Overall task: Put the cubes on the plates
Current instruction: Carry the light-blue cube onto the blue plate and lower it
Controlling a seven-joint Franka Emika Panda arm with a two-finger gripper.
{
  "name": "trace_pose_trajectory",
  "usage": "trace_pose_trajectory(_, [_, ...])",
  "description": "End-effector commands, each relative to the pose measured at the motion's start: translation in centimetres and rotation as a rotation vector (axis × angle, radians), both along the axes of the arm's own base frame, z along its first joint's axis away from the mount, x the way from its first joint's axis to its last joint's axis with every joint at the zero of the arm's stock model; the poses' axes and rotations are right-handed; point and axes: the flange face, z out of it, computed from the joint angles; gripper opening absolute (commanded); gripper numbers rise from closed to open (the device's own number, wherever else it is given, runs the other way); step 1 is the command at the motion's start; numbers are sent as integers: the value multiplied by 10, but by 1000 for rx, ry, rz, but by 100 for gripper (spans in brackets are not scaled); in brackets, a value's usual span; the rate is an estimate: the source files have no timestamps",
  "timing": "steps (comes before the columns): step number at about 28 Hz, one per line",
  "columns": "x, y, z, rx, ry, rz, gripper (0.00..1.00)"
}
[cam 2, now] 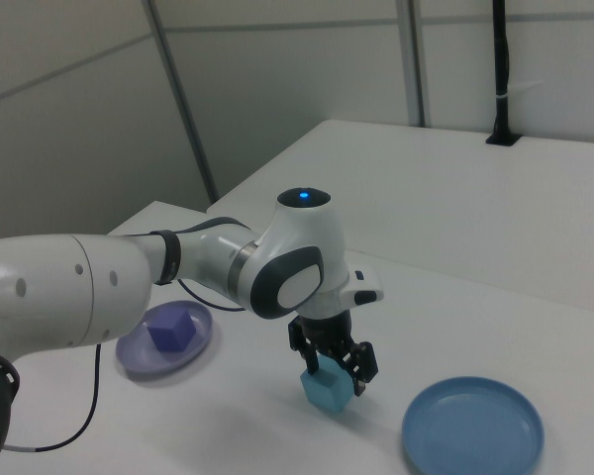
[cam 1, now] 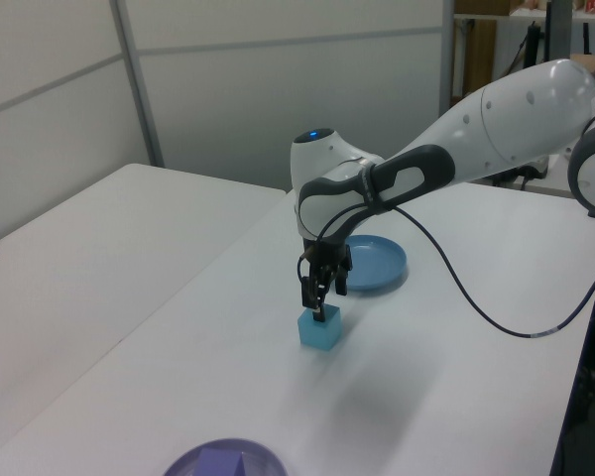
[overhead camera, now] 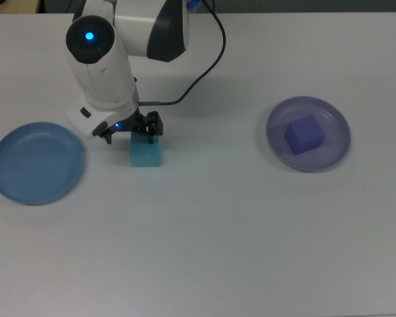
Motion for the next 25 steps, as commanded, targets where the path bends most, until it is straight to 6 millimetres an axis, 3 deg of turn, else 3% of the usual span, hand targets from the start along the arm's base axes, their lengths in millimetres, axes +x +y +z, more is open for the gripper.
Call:
trace_pose_trajectory(1, [-6, 5, 13, 33, -21, -33, 100])
trace_pose_trajectory(8, [-5, 18, 9, 38, -16, -27, 100])
trace_pose_trajectory(15, [1, 47, -17, 33, -13, -36, 100])
trace_pose_trajectory(20, [1, 40, -26, 23, -3, -41, 96])
trace_pose_trajectory(25, [2, 24, -26, 18, -6, -60, 35])
